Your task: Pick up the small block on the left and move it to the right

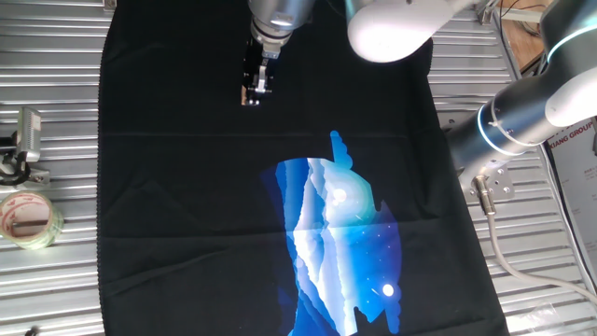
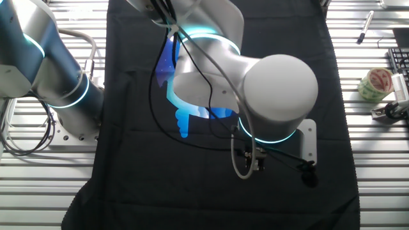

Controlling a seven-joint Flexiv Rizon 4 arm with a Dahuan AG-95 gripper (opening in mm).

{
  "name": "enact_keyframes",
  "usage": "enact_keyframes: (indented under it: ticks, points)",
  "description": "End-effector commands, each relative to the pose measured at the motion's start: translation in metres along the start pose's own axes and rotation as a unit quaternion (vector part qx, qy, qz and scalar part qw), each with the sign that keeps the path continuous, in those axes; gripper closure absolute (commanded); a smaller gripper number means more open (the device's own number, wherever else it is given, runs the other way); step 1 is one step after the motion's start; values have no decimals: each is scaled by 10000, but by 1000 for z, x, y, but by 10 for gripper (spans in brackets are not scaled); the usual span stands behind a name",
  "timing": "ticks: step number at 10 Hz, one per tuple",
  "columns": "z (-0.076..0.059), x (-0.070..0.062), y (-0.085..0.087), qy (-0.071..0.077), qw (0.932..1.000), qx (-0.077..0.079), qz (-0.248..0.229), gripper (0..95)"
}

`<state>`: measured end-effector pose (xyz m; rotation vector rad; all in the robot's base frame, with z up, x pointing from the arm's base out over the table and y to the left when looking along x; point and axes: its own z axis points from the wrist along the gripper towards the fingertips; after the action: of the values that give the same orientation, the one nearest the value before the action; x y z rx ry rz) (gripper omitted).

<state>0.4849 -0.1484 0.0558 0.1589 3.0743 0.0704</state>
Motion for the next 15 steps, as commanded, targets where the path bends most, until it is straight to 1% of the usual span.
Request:
enact_keyframes:
  ticks: [1,3,4,7,10,12,15]
  points:
    - [1,0,0,-5,10000,4,6,950]
    - [2,-1,1,-9,10000,3,32,950]
    - [3,-1,5,-17,10000,33,64,950]
    - [7,-1,15,-65,9998,38,169,950]
    - [8,-2,23,-67,9997,46,245,950]
    - [8,-3,32,-66,9994,32,348,950]
    - [7,-3,43,-54,9991,100,403,950]
